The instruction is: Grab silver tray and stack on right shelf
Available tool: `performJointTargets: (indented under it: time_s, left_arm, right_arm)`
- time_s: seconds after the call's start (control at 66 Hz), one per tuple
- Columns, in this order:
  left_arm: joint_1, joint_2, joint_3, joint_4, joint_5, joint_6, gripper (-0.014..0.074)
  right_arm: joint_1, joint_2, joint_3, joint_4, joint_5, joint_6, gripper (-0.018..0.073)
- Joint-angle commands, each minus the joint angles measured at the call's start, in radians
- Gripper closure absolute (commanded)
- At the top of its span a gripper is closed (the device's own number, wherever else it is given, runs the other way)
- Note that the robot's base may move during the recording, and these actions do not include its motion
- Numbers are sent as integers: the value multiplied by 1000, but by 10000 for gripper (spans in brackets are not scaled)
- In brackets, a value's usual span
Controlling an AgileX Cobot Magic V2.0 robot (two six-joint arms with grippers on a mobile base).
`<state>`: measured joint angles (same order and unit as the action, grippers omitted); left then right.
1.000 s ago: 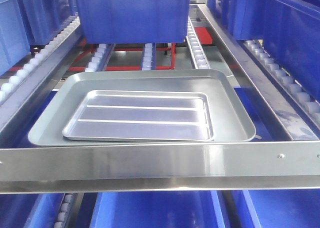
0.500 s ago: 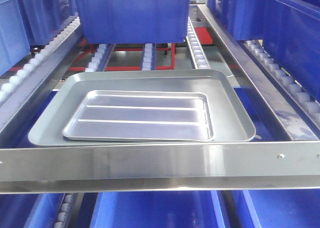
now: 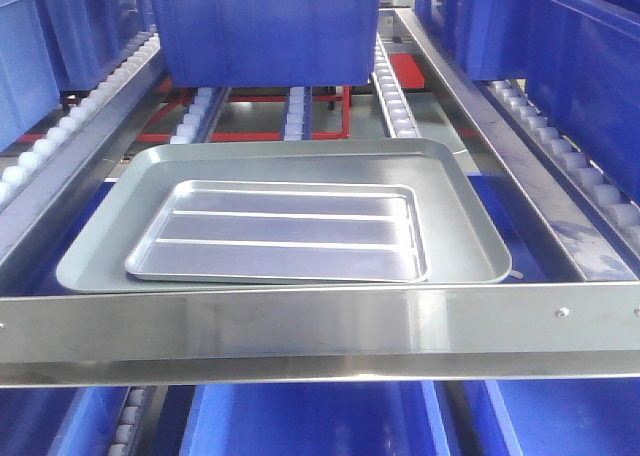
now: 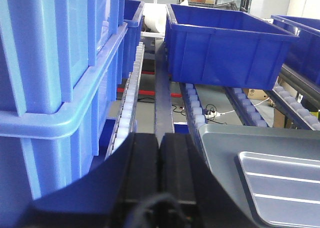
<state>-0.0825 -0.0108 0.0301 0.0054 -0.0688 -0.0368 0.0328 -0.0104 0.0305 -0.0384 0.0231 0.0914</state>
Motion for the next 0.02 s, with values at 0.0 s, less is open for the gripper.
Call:
performJointTargets:
  time_s: [0.0]
  left_arm:
    - [0, -14, 26, 2, -89, 1, 689]
  right_arm:
    - [-7, -18, -1, 0, -92, -10, 502]
